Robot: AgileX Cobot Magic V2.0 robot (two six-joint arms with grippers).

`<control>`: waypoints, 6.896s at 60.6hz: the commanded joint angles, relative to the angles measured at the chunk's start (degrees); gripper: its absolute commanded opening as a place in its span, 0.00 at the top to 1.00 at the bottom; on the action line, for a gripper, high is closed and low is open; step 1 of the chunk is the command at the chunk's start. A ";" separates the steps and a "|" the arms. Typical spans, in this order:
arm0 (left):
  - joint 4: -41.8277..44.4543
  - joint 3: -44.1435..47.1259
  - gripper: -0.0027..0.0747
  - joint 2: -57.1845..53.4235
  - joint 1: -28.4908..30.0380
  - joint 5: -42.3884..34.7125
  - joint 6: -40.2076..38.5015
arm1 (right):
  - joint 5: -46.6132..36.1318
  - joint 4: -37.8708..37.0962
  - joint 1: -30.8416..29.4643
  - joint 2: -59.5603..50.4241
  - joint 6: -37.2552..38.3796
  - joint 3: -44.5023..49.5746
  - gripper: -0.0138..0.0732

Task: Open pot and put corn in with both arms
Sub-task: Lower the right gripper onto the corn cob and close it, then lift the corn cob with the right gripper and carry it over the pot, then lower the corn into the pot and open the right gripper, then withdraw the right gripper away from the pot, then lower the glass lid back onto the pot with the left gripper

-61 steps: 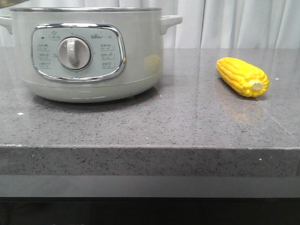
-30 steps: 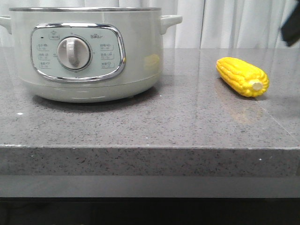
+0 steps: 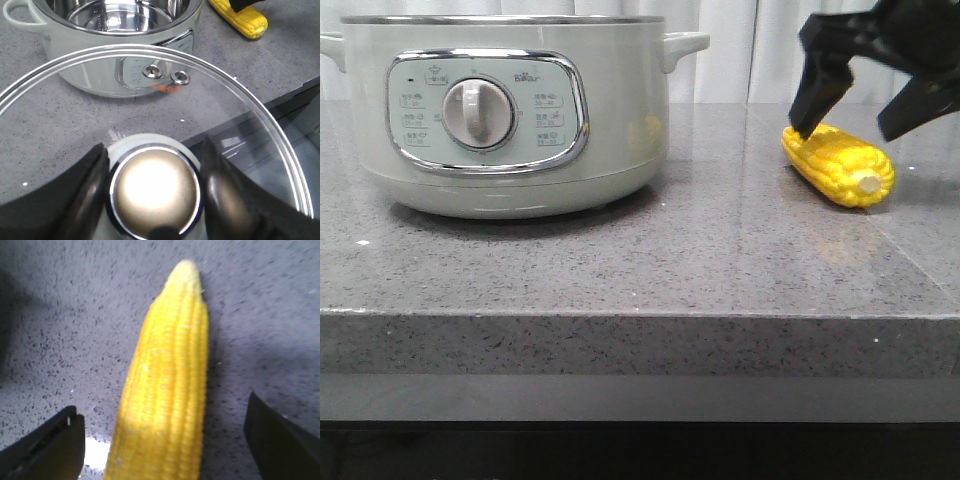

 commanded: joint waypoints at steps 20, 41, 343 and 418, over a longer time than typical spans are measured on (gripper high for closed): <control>-2.05 -1.83 0.64 0.23 -0.22 -6.81 -0.63 | -0.60 0.77 1.37 0.32 -0.56 -2.91 0.44; -2.05 -1.83 0.64 0.23 -0.22 -6.81 -0.63 | 1.39 0.46 1.37 -2.63 -0.62 -9.87 0.63; -3.16 -55.92 0.64 65.50 -0.22 -12.41 0.99 | -21.61 -3.33 -1.89 -75.42 -6.24 47.43 0.92; -4.64 -55.92 0.36 67.91 -0.22 -10.67 2.86 | -21.75 -3.33 -1.89 -75.42 -6.24 47.43 0.92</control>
